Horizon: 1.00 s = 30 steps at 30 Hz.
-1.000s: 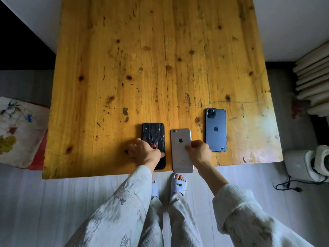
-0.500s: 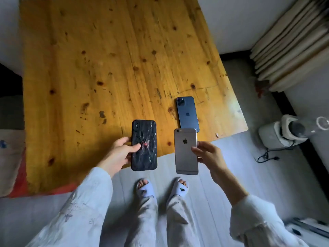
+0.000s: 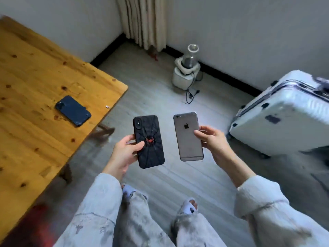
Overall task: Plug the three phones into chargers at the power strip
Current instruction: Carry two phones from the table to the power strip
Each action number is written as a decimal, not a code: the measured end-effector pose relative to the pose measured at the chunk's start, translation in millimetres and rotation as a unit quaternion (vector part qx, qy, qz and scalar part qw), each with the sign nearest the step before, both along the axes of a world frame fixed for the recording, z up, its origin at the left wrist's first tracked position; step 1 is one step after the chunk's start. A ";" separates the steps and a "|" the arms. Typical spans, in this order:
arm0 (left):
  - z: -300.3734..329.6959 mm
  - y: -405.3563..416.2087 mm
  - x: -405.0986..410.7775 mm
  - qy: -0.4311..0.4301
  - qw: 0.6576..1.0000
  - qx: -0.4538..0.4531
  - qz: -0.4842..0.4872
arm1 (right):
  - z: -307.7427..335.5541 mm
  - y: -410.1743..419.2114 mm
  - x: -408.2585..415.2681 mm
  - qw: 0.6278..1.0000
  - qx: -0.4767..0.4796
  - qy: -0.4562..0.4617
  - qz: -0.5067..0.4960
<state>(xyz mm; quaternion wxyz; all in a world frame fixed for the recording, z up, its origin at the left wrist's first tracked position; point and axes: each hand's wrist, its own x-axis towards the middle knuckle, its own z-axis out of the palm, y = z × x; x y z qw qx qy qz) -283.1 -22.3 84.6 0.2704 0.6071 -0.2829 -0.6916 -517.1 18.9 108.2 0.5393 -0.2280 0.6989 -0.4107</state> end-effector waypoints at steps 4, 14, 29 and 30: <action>38.5 23.5 -126.7 -0.006 0.991 -0.050 -0.125 | 24.4 89.8 -109.8 0.991 -0.041 0.021 -0.126; 115.0 136.5 -437.4 0.013 0.887 -0.134 -0.442 | 69.6 316.5 -322.5 0.893 -0.095 0.046 -0.437; 105.3 425.5 -814.5 0.084 0.677 -0.114 -0.722 | 78.3 625.2 -521.7 0.661 -0.078 0.069 -0.743; 105.0 443.1 -834.1 0.083 0.667 -0.109 -0.733 | 79.5 641.2 -532.5 0.648 -0.078 0.063 -0.755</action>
